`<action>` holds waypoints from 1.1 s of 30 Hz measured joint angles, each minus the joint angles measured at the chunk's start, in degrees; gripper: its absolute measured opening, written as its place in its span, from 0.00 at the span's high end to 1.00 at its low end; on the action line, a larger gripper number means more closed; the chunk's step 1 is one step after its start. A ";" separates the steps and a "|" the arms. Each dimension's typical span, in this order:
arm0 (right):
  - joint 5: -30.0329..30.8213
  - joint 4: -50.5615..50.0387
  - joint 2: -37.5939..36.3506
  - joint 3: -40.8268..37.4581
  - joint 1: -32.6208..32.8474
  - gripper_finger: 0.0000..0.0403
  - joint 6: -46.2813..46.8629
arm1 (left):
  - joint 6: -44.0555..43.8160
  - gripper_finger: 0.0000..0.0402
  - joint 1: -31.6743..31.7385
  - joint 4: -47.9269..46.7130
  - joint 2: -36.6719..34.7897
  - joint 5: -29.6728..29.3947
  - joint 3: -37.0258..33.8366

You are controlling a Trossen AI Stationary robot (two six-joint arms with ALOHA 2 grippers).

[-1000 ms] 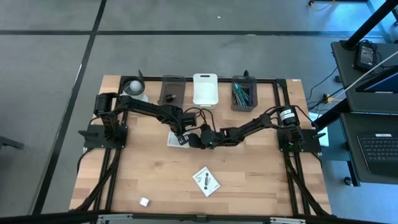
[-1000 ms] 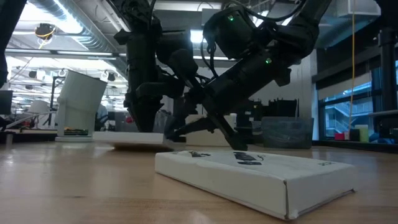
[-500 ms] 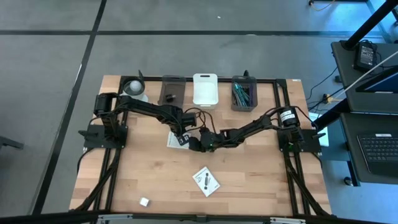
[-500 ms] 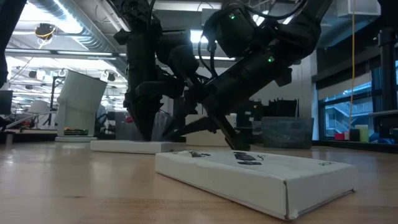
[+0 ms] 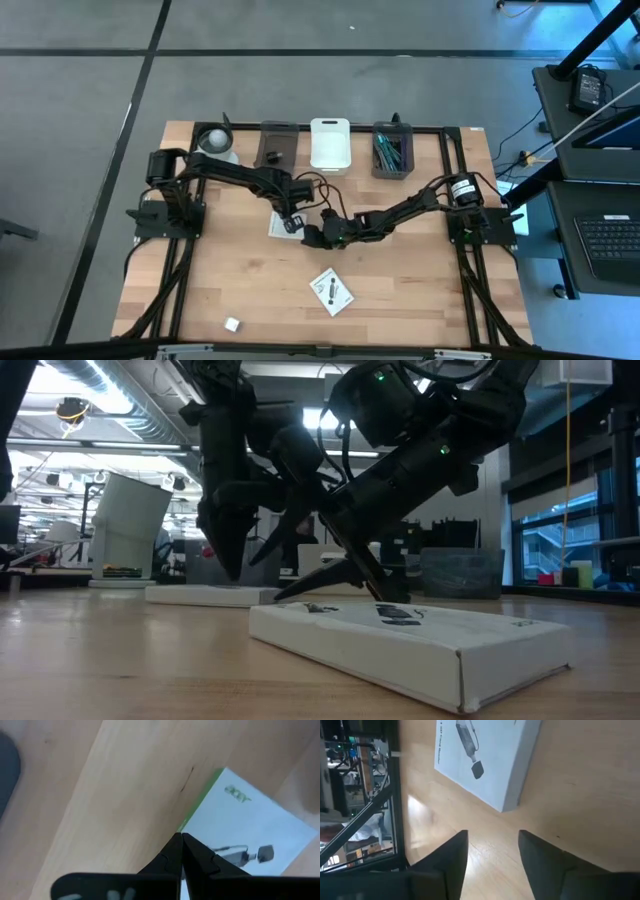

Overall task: Pick and place items into bin
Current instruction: Put the left white card reader box into the white bin

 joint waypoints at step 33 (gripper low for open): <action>0.22 1.27 0.00 -0.09 0.37 0.54 -0.82 | 3.22 0.99 -1.57 -3.19 2.22 0.59 1.96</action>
